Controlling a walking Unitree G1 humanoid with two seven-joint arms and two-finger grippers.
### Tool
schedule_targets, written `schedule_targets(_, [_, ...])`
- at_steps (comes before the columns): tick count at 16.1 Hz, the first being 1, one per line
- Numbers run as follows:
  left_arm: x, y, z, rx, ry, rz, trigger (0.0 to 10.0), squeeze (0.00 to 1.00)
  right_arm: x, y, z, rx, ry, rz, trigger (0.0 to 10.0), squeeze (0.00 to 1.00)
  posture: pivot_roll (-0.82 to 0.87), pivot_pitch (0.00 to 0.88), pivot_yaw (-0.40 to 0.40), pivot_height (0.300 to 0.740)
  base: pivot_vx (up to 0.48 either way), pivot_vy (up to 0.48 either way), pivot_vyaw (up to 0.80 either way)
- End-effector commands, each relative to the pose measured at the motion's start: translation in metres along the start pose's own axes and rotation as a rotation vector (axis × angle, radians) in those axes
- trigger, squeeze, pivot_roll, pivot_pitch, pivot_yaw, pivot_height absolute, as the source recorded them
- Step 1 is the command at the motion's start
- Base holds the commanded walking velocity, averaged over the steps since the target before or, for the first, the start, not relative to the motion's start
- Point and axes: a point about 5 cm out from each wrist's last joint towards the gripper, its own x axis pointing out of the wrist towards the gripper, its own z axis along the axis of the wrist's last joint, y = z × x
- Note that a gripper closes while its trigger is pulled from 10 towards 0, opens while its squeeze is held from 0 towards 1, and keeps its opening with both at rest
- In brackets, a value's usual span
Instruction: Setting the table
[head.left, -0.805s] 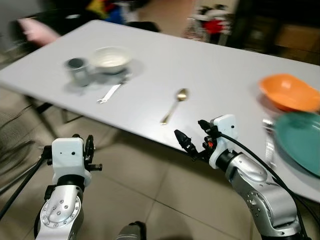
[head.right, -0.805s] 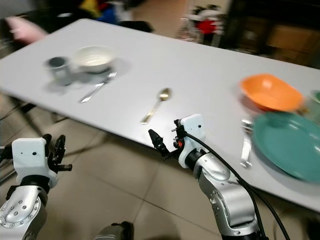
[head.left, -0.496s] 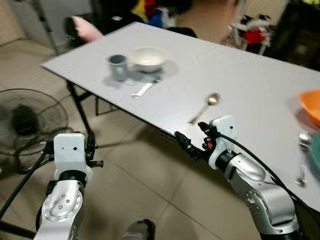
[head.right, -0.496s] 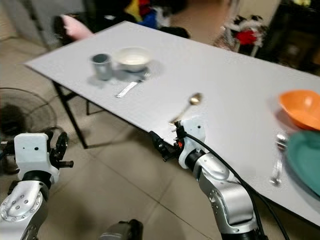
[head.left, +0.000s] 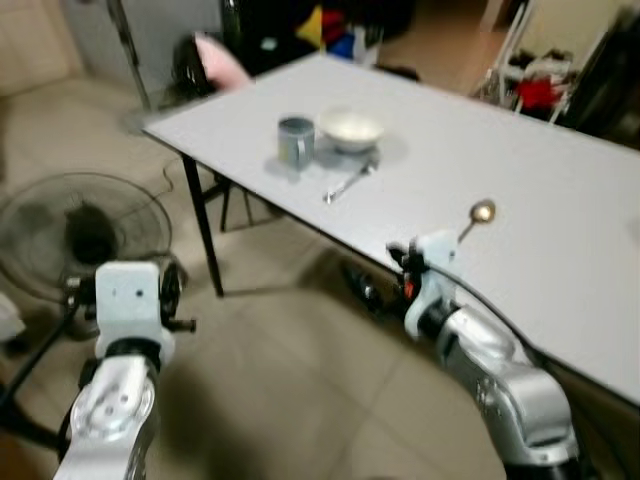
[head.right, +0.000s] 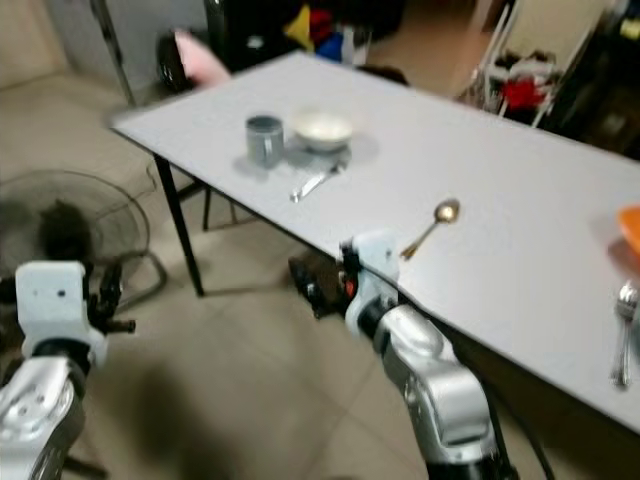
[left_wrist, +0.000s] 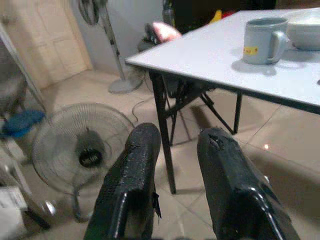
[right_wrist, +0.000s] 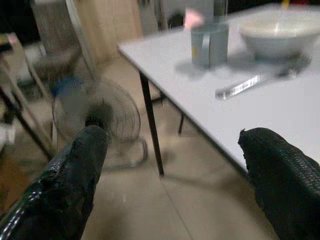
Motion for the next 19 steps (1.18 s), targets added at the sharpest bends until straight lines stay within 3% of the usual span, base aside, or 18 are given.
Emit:
schedule_targets(1, [-0.003, 0.003, -0.001, 0.023, 0.011, 0.007, 10.0, 0.0, 0.0, -0.005, -0.003, 0.009, 0.008, -0.04, 10.0, 0.0, -0.05, 0.0, 0.019, 0.74, 0.0, 0.322, 0.8])
schedule_targets(6, [-0.006, 0.005, -0.005, 0.033, 0.027, -0.004, 10.0, 0.0, -0.004, -0.028, 0.004, 0.0, -0.073, -0.206, 10.0, 0.0, -0.05, 0.0, 0.034, 0.74, 0.0, 0.313, 0.8])
schedule_targets(9, [-0.007, 0.007, -0.006, 0.047, 0.032, -0.018, 10.0, 0.0, -0.014, -0.05, 0.006, -0.021, -0.119, -0.342, 10.0, 0.0, -0.05, 0.0, 0.042, 0.74, 0.0, 0.307, 0.8])
schedule_targets(14, [-0.009, 0.017, -0.007, 0.059, 0.032, 0.01, 10.0, 0.0, -0.014, -0.048, 0.003, -0.02, -0.107, -0.327, 10.0, 0.0, -0.05, 0.0, 0.039, 0.74, 0.0, 0.308, 0.8])
schedule_targets(16, [-0.009, 0.019, -0.003, 0.036, 0.018, 0.017, 10.0, 0.0, -0.01, -0.042, 0.002, 0.053, -0.111, -0.296, 10.0, 0.0, -0.05, 0.0, 0.041, 0.74, 0.0, 0.122, 0.0])
schedule_targets(19, [-0.009, 0.018, 0.003, 0.001, -0.013, 0.048, 10.0, 0.0, -0.007, -0.029, -0.001, 0.077, -0.082, -0.201, 10.0, 0.0, -0.04, 0.0, 0.028, 0.74, 0.0, 0.0, 0.0])
